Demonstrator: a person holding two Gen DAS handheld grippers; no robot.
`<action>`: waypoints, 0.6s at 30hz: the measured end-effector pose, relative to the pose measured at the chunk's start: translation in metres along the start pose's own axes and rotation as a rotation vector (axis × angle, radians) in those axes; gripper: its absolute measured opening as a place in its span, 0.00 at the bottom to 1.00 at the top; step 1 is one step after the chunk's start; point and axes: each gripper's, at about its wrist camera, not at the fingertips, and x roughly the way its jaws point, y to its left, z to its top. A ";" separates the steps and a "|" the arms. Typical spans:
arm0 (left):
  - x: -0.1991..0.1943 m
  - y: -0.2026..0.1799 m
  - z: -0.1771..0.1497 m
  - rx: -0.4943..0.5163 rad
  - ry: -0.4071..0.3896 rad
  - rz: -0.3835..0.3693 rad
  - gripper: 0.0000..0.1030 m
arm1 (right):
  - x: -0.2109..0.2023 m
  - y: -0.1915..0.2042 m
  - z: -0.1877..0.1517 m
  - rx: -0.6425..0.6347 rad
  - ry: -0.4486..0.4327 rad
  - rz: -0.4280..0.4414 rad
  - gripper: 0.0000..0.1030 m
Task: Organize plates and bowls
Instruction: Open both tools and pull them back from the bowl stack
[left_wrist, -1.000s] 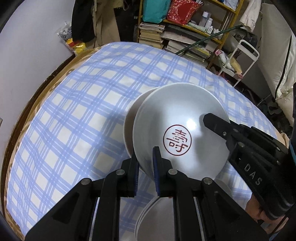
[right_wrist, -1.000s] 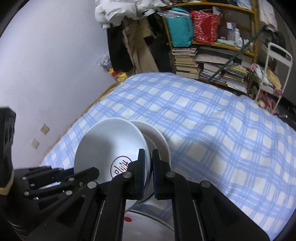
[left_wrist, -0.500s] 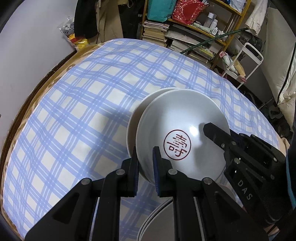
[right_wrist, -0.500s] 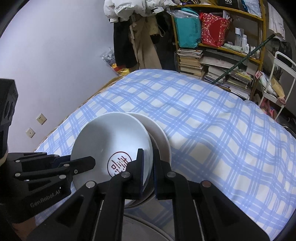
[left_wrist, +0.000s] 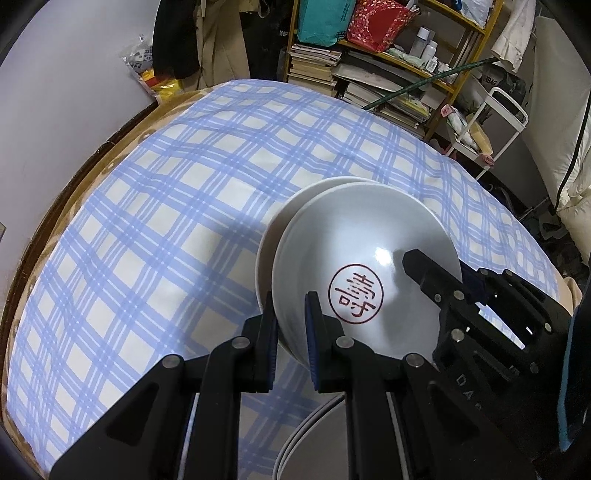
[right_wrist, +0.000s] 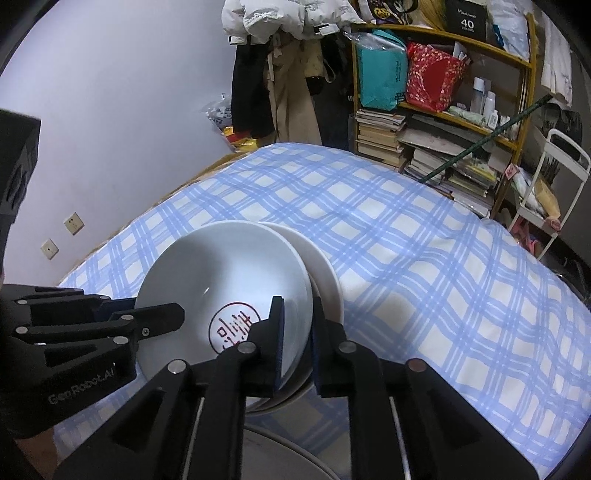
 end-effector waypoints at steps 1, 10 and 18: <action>0.000 0.000 0.000 0.001 0.000 0.000 0.13 | 0.000 0.001 0.000 -0.003 -0.004 -0.002 0.15; -0.005 0.002 -0.002 0.011 -0.027 0.032 0.13 | -0.003 0.011 -0.002 -0.062 -0.031 -0.024 0.16; -0.015 0.018 -0.001 -0.038 -0.049 0.035 0.16 | -0.007 0.021 -0.003 -0.106 -0.048 -0.062 0.19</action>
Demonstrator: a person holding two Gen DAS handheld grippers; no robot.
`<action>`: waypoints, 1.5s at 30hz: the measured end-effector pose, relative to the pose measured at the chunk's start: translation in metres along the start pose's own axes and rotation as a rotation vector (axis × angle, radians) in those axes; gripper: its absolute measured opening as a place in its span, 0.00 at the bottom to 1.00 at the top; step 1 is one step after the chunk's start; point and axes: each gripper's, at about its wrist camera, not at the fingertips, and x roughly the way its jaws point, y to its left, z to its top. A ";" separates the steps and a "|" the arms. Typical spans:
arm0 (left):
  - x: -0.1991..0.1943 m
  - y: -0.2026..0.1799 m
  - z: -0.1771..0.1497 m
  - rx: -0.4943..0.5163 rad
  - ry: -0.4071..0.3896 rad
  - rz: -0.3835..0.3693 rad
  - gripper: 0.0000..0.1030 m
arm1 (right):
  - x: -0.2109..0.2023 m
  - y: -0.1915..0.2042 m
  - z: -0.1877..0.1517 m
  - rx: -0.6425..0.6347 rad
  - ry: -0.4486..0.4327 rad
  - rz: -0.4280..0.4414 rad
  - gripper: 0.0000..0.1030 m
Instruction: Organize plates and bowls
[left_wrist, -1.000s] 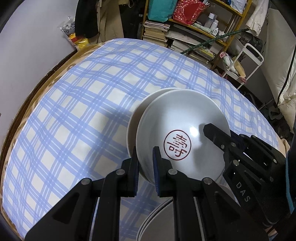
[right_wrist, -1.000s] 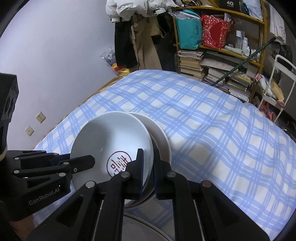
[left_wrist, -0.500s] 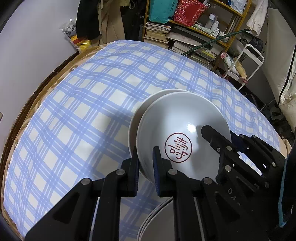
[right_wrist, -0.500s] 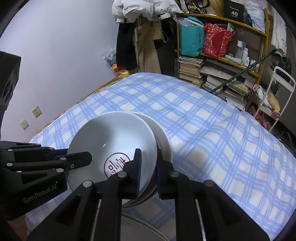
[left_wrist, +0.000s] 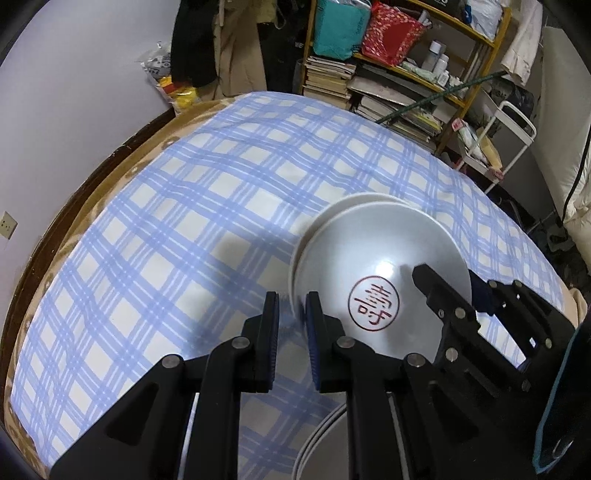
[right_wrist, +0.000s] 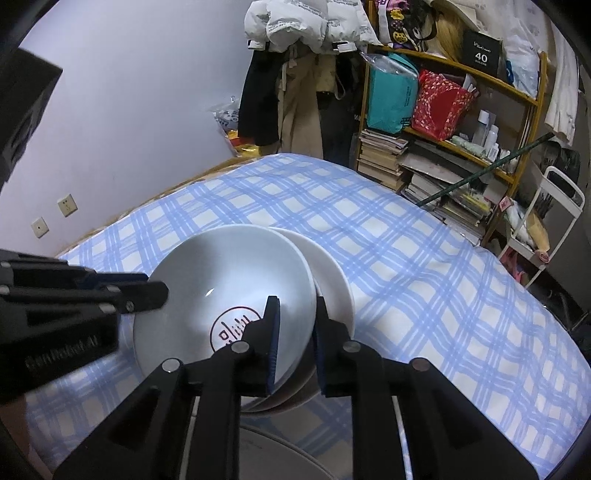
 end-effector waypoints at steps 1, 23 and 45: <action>-0.001 0.001 0.000 -0.006 0.000 -0.003 0.16 | 0.000 0.001 0.000 -0.001 -0.002 -0.003 0.20; 0.002 0.007 0.005 -0.021 0.010 0.019 0.29 | -0.020 -0.011 0.005 0.057 -0.117 -0.028 0.68; 0.019 0.035 0.016 -0.089 0.066 0.041 0.67 | 0.005 -0.120 -0.014 0.437 0.147 0.063 1.00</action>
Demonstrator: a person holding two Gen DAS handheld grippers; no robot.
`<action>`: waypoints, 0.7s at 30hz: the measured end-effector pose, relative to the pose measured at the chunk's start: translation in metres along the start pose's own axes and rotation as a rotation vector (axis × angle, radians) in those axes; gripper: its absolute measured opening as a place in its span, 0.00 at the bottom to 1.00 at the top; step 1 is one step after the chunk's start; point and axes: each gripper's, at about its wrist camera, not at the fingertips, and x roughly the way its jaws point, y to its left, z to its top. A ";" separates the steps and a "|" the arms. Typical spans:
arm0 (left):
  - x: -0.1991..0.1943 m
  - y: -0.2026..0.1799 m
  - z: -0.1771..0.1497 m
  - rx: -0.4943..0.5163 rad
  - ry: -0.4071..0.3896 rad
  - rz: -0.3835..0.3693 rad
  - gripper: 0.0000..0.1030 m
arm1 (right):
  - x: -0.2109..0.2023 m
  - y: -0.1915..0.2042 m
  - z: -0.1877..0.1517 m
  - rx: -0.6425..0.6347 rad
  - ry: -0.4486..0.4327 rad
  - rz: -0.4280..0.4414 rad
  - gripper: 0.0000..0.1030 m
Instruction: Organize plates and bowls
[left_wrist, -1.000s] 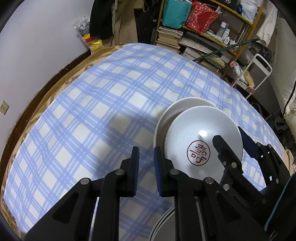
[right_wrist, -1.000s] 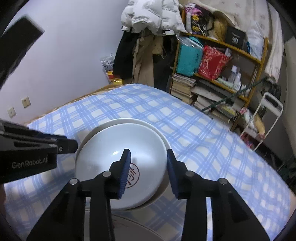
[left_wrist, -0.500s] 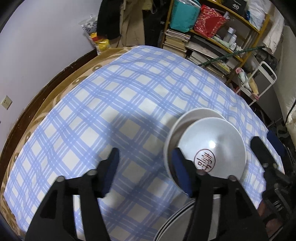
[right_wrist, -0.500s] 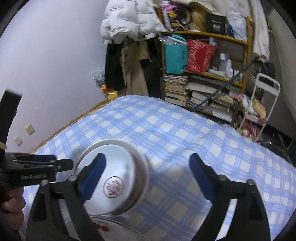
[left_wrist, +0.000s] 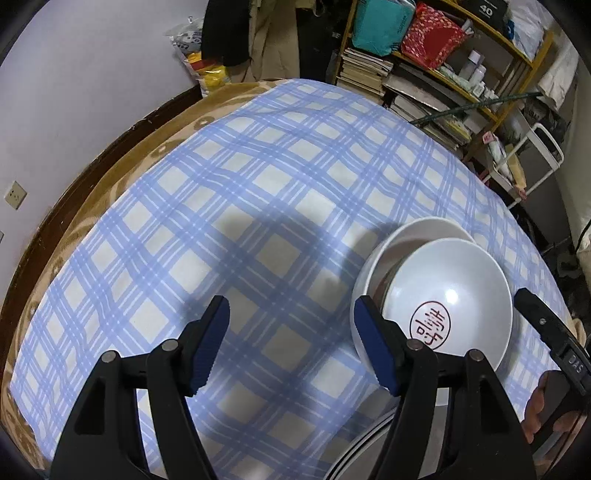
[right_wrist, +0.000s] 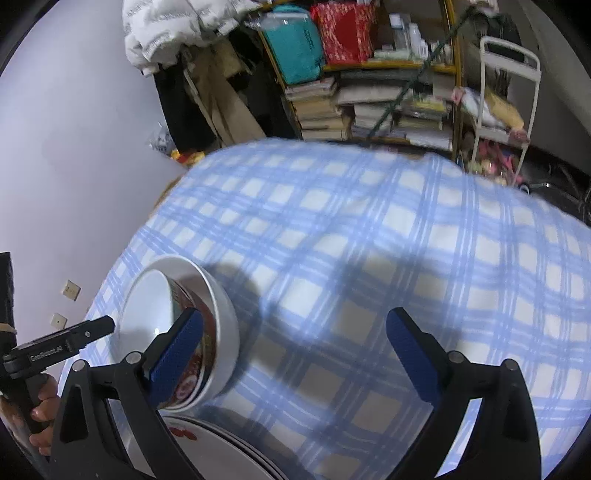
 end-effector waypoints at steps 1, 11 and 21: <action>0.001 -0.001 0.000 0.007 0.003 -0.001 0.67 | 0.002 0.000 -0.001 -0.002 0.006 -0.005 1.00; 0.004 -0.014 -0.004 0.073 0.010 0.020 0.68 | 0.017 0.006 -0.008 -0.021 0.063 0.003 1.00; 0.010 -0.015 -0.007 0.077 0.025 0.039 0.68 | 0.023 0.009 -0.010 -0.021 0.068 -0.023 1.00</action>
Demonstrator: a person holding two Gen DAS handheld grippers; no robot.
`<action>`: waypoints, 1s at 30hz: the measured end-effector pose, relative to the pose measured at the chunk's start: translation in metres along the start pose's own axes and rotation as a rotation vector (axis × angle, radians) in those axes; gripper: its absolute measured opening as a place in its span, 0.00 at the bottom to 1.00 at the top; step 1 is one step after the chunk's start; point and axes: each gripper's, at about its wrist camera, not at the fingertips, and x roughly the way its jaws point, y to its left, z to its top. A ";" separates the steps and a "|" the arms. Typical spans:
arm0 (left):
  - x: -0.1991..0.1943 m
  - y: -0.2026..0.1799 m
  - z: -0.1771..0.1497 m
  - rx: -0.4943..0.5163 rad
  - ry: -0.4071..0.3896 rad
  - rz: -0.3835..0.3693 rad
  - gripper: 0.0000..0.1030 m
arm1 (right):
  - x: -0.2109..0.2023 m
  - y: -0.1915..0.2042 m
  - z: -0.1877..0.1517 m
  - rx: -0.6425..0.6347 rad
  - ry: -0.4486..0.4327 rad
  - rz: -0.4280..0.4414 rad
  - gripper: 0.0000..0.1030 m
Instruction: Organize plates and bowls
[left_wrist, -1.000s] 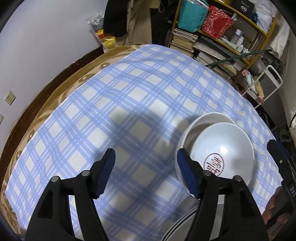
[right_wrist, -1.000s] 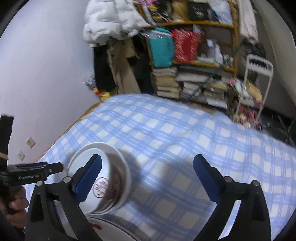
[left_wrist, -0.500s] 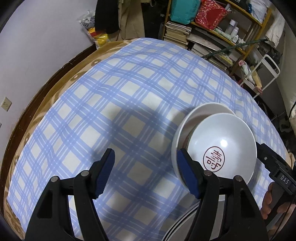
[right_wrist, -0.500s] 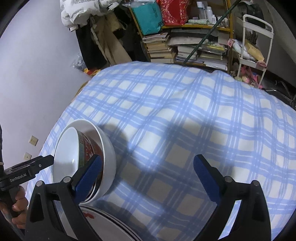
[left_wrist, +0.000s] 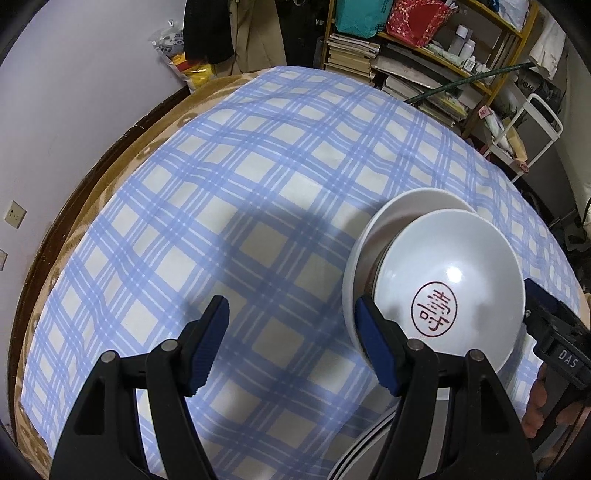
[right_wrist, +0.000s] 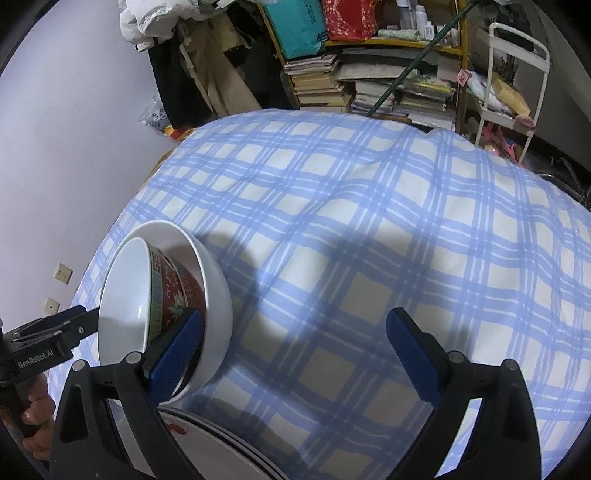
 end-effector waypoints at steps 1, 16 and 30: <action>0.000 0.000 0.000 0.001 -0.002 0.001 0.68 | 0.000 0.002 0.000 -0.015 0.001 -0.007 1.00; 0.004 0.004 0.000 -0.039 0.006 0.024 0.71 | 0.006 -0.001 -0.005 0.047 0.047 0.006 1.00; 0.010 0.003 0.005 -0.002 0.025 0.014 0.71 | 0.011 -0.004 -0.008 0.079 0.064 0.022 1.00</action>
